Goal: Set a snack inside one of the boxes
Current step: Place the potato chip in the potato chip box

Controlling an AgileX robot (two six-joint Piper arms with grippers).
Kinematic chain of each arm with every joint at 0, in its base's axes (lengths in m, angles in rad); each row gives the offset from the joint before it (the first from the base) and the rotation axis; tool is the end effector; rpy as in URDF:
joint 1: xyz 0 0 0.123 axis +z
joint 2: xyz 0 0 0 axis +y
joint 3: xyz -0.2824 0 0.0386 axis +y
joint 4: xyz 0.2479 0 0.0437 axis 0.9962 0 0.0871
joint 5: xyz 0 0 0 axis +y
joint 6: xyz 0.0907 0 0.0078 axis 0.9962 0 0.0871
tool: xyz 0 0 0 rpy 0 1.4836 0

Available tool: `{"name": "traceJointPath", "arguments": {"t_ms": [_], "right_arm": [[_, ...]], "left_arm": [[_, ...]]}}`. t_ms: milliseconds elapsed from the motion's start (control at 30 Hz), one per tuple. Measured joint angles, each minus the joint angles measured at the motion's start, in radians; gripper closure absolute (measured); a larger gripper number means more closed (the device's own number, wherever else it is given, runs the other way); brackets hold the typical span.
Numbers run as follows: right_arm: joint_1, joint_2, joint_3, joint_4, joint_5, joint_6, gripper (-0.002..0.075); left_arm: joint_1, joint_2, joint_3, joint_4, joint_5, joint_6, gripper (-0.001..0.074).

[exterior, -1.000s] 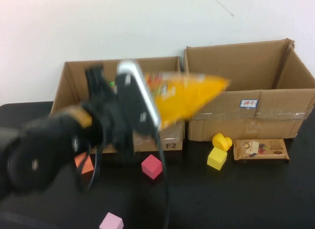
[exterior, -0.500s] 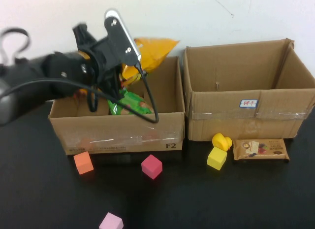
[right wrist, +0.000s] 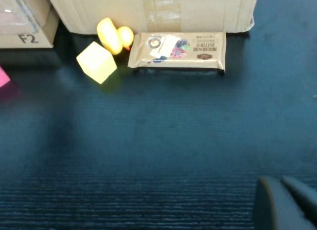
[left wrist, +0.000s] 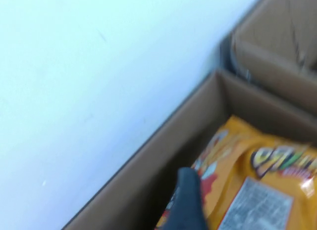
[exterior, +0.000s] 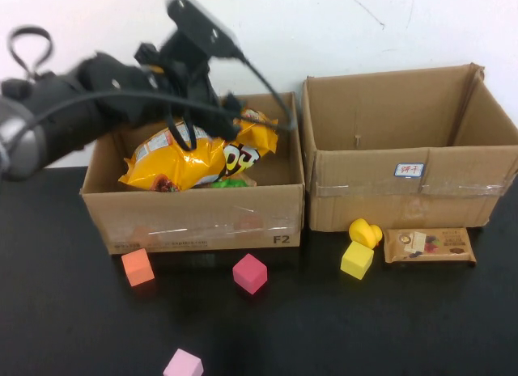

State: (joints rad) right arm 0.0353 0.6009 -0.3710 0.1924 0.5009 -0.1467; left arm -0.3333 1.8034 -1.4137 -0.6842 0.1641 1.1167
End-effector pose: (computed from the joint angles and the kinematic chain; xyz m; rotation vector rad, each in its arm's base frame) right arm 0.1127 0.0124 0.2466 -0.0653 2.2057 0.1337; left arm 0.4040 -0.1499 0.2973 0.8139 1.8254 -0.0355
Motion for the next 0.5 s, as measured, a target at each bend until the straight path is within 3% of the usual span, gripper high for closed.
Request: {"name": "traceJointPath", "arguments": {"t_ms": [100, 267, 367, 500], "right_arm": [[0.000, 0.000, 0.000, 0.001, 0.000, 0.000, 0.0727], [0.000, 0.000, 0.000, 0.031, 0.000, -0.004, 0.0727], [0.000, 0.000, 0.000, 0.066, 0.001, -0.022, 0.0727], [0.000, 0.000, 0.013, 0.131, -0.015, -0.065, 0.0727]], "left_arm": [[-0.001, -0.053, -0.002, -0.002, 0.038, -0.093, 0.0323], [-0.001, -0.147, -0.005, 0.011, 0.218, -0.188, 0.0653], [-0.001, -0.197, -0.005, 0.087, 0.377, -0.251, 0.0710], [-0.002, -0.268, -0.005, 0.263, 0.580, -0.404, 0.0730]]}}
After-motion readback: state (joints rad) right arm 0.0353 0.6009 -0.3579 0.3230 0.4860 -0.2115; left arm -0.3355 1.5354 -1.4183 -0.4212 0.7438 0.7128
